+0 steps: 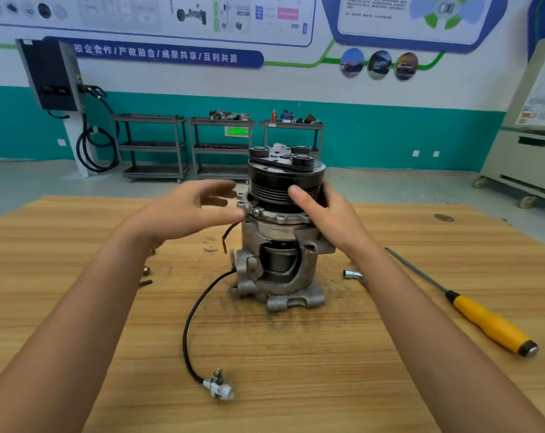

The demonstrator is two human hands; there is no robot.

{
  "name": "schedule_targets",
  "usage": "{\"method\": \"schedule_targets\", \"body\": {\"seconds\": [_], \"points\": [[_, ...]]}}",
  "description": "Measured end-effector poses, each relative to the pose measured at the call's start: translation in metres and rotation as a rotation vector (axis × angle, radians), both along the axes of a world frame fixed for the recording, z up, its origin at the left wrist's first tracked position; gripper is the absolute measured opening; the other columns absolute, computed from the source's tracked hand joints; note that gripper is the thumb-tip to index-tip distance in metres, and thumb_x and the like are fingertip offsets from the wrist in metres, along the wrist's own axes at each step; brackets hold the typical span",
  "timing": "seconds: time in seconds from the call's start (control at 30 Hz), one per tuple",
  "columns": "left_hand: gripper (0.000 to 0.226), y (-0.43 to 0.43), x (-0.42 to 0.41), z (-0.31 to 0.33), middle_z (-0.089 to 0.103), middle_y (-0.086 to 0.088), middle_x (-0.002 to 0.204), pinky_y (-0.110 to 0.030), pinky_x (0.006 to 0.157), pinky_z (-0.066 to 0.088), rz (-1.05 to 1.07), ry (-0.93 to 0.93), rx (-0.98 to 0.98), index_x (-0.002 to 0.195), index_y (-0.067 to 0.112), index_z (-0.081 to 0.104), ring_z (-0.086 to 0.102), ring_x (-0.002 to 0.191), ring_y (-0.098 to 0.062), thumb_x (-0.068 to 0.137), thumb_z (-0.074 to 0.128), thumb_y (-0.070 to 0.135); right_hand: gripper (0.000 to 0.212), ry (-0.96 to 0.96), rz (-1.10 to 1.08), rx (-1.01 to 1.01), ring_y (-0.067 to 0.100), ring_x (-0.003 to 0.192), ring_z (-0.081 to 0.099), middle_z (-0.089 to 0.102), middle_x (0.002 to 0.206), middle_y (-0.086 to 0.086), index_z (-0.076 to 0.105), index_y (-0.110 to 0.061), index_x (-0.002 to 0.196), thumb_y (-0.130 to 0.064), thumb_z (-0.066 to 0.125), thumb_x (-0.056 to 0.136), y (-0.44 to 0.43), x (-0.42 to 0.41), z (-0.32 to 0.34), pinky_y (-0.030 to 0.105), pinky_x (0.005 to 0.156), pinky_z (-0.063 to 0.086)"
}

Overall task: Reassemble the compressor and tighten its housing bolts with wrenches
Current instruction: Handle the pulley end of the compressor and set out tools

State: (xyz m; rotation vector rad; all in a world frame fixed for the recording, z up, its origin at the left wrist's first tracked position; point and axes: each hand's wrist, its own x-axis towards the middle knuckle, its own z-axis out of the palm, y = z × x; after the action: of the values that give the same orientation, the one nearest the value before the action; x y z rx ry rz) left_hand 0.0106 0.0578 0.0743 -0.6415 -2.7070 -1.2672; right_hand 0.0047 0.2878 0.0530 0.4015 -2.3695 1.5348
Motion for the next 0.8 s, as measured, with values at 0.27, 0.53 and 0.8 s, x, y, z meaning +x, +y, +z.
{"method": "schedule_targets", "body": {"seconds": [0.27,0.53,0.8], "points": [[0.031,0.042,-0.010,-0.042,0.051,0.026,0.104,-0.019,0.078,0.039,0.170,0.013,0.333,0.124,0.040,0.043,0.050,0.089,0.015,0.096,0.033,0.048,0.027,-0.083,-0.531,0.278,0.018,0.103,0.059,0.066,0.108,0.001,0.065,-0.014,0.112,-0.030,0.053,0.094,0.132,0.027,-0.031,0.026,0.079,0.043],[0.081,0.034,-0.015,-0.073,0.036,0.010,0.147,-0.042,0.106,0.033,0.136,-0.080,0.482,0.142,0.037,0.030,0.035,0.132,-0.010,0.075,0.031,0.082,0.028,-0.448,-0.767,1.128,0.025,0.089,0.057,0.061,0.103,0.007,0.056,-0.011,0.101,-0.031,0.036,0.099,0.198,0.017,-0.104,0.031,0.067,0.040],[0.082,0.021,-0.018,-0.099,0.036,0.004,0.147,-0.042,0.104,0.033,0.161,-0.233,0.515,0.136,0.041,0.030,0.039,0.126,-0.011,0.065,0.024,0.082,0.042,0.042,-0.389,-0.645,0.011,0.040,0.038,0.041,0.047,-0.004,0.039,-0.019,0.066,-0.047,0.038,0.097,0.110,0.020,0.101,0.019,0.043,0.035]]}}
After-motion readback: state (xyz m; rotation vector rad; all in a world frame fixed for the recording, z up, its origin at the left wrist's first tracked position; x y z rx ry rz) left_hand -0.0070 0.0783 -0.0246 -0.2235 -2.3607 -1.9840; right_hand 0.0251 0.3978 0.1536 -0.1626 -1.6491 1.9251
